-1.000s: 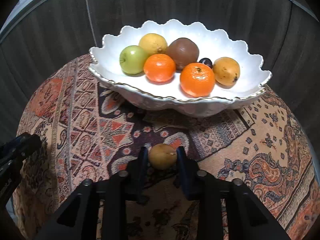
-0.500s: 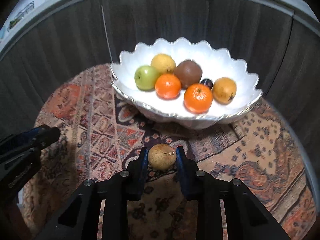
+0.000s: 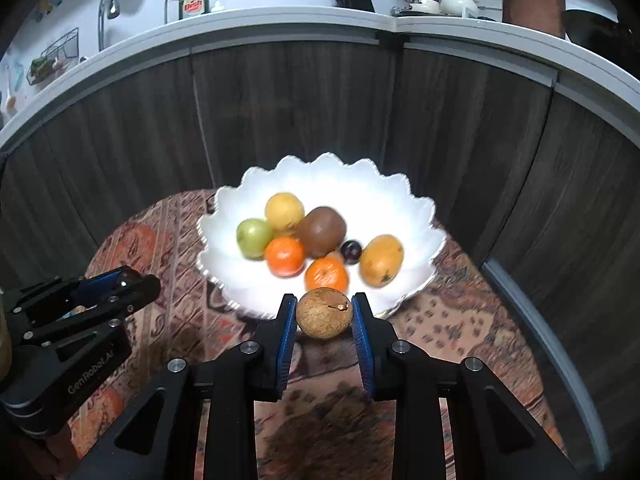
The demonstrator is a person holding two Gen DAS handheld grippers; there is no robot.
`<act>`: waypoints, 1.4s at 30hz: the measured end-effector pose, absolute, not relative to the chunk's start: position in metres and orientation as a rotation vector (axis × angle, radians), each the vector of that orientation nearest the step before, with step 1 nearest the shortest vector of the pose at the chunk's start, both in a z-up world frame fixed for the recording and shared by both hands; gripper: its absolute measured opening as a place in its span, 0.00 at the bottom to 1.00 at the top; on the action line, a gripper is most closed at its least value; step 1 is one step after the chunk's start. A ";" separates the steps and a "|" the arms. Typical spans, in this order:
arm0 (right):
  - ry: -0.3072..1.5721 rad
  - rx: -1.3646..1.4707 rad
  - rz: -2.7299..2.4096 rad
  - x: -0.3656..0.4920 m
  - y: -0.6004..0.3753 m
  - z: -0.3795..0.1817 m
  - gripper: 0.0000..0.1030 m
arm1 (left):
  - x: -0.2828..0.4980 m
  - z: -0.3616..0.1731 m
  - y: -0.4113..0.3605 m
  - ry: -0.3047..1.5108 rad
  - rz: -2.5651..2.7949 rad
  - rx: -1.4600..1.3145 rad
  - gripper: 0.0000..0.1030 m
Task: Organize fruits
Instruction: 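Carry the plum and brown fruit into the bowl and open both tools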
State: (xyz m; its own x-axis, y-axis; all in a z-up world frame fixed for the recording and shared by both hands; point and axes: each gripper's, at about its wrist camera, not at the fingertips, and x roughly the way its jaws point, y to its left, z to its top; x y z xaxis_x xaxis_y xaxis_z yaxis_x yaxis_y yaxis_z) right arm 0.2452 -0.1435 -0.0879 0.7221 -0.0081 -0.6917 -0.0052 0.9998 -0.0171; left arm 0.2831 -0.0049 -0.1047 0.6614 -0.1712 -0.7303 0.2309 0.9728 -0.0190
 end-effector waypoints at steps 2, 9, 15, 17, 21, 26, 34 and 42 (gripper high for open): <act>0.765 -0.026 0.000 0.252 -0.149 -0.082 0.28 | 0.291 -0.101 -0.012 0.819 -0.240 0.073 0.26; 0.786 -0.033 0.010 0.283 -0.165 -0.077 0.28 | 0.324 -0.098 -0.032 0.831 -0.263 0.100 0.26; 0.845 -0.020 0.012 0.303 -0.176 -0.096 0.28 | 0.344 -0.113 -0.043 0.876 -0.274 0.118 0.26; 0.867 -0.020 0.022 0.310 -0.176 -0.103 0.28 | 0.349 -0.120 -0.046 0.893 -0.282 0.122 0.26; 0.895 -0.010 0.031 0.319 -0.179 -0.113 0.28 | 0.359 -0.129 -0.052 0.923 -0.297 0.132 0.26; 0.925 0.001 0.034 0.326 -0.182 -0.122 0.28 | 0.366 -0.137 -0.055 0.956 -0.288 0.147 0.32; 0.965 -0.014 0.018 0.330 -0.181 -0.128 0.30 | 0.366 -0.134 -0.047 0.970 -0.233 0.178 0.58; 0.920 -0.009 -0.023 0.324 -0.187 -0.111 0.72 | 0.353 -0.112 -0.039 0.941 -0.148 0.174 0.79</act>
